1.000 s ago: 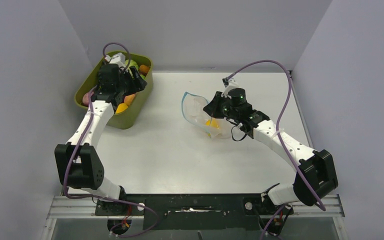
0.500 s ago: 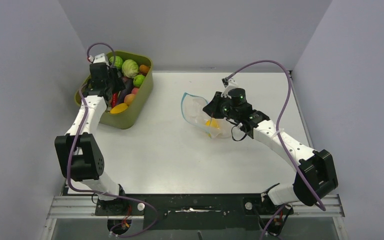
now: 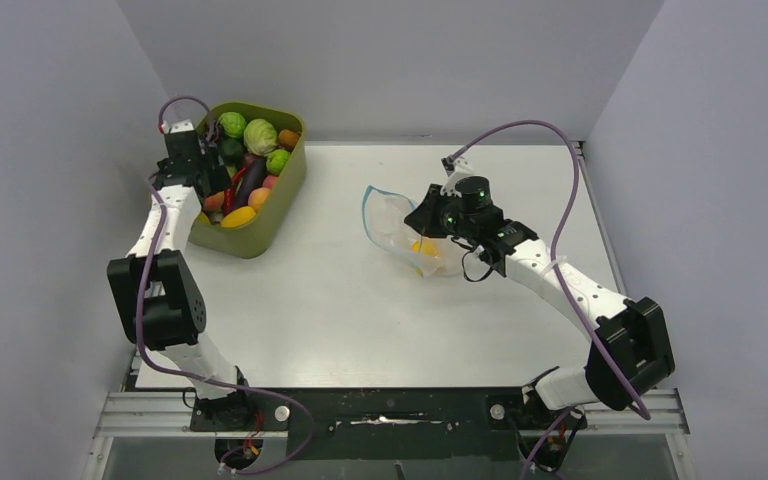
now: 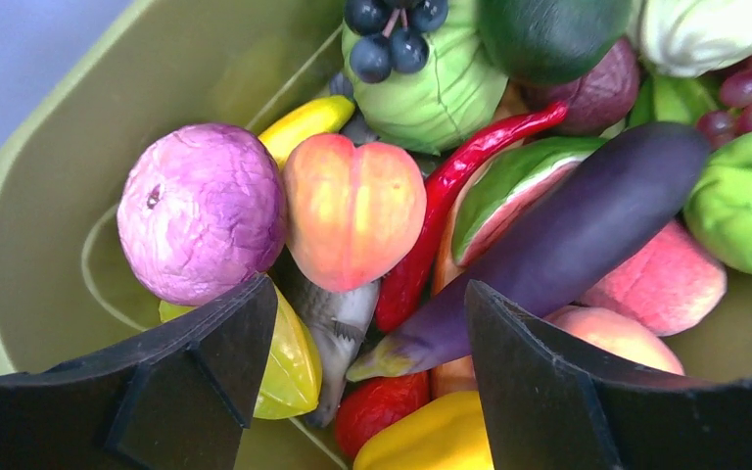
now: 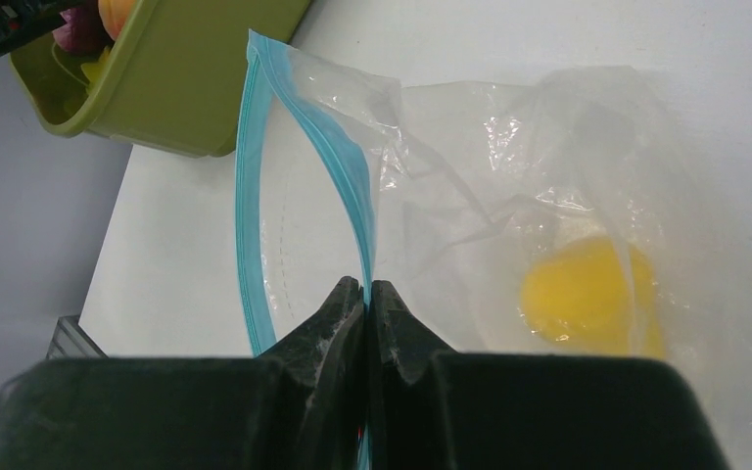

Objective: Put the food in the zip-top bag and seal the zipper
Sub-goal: Pick up the item.

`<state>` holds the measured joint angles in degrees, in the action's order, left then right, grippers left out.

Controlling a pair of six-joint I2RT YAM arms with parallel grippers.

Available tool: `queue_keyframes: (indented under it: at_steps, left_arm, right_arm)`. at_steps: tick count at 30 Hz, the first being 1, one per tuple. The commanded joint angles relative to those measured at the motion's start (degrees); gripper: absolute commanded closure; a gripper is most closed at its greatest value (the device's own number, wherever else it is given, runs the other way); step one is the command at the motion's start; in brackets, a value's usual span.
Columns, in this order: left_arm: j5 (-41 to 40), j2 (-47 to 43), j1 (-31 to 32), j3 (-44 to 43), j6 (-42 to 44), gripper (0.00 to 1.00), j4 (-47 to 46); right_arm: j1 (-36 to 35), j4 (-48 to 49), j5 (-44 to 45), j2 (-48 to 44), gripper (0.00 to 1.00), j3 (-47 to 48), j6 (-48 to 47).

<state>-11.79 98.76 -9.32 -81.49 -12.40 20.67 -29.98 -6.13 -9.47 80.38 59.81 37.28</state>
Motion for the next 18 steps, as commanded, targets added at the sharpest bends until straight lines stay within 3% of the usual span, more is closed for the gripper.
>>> queue_keyframes:
  at_steps: [1, 18]
  left_arm:
    - [-1.70, 1.32, -0.35, -4.43, 2.47, 0.29, 1.65]
    - [0.78, 10.66, -2.13, -10.82, 4.23, 0.28, 6.27]
  right_arm:
    - [0.27, 3.62, -1.34, -1.47, 1.00, 2.04, -1.24]
    - [0.29, 4.12, -1.94, -1.32, 1.00, 2.37, -1.48]
